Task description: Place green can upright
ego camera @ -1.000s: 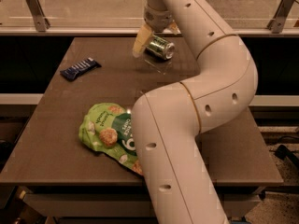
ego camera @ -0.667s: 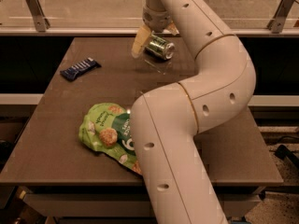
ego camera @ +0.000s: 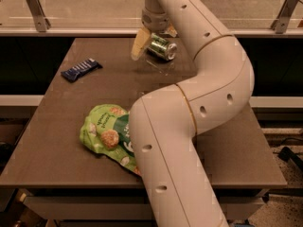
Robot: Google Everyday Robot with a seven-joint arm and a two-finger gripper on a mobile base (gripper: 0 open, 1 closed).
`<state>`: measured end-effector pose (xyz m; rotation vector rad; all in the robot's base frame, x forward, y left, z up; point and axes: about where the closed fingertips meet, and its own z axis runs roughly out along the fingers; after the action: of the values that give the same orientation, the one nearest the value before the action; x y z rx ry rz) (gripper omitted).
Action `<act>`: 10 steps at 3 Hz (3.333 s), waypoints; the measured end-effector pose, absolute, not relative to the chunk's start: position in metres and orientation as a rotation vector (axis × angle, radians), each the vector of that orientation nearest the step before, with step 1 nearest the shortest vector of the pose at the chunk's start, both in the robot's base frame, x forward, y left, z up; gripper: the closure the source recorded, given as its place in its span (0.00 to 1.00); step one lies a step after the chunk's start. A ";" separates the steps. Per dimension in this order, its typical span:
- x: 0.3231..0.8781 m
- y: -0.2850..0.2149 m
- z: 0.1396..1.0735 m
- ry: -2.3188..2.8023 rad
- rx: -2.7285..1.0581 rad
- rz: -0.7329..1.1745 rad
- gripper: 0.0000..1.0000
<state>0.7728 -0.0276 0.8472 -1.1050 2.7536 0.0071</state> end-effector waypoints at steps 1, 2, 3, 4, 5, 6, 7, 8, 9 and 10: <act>0.772 -0.021 0.839 2.752 -1.144 0.026 0.00; 0.772 -0.021 0.839 2.752 -1.144 0.026 0.00; 0.783 -0.017 0.837 2.720 -1.131 0.026 0.18; 0.790 -0.013 0.834 2.699 -1.122 0.026 0.41; 0.796 -0.010 0.831 2.684 -1.116 0.027 0.65; 0.800 -0.008 0.827 2.675 -1.112 0.028 0.87; 0.800 -0.008 0.828 2.673 -1.112 0.028 1.00; 0.802 -0.007 0.828 2.670 -1.108 0.027 1.00; 0.802 -0.008 0.828 2.670 -1.107 0.027 1.00; 0.799 -0.023 0.835 2.699 -1.052 -0.009 1.00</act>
Offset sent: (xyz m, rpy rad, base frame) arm 0.0088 -0.0086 0.0191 -0.0393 0.1505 0.0421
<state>0.7989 -0.0230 0.8348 -1.0519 2.6992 -0.0089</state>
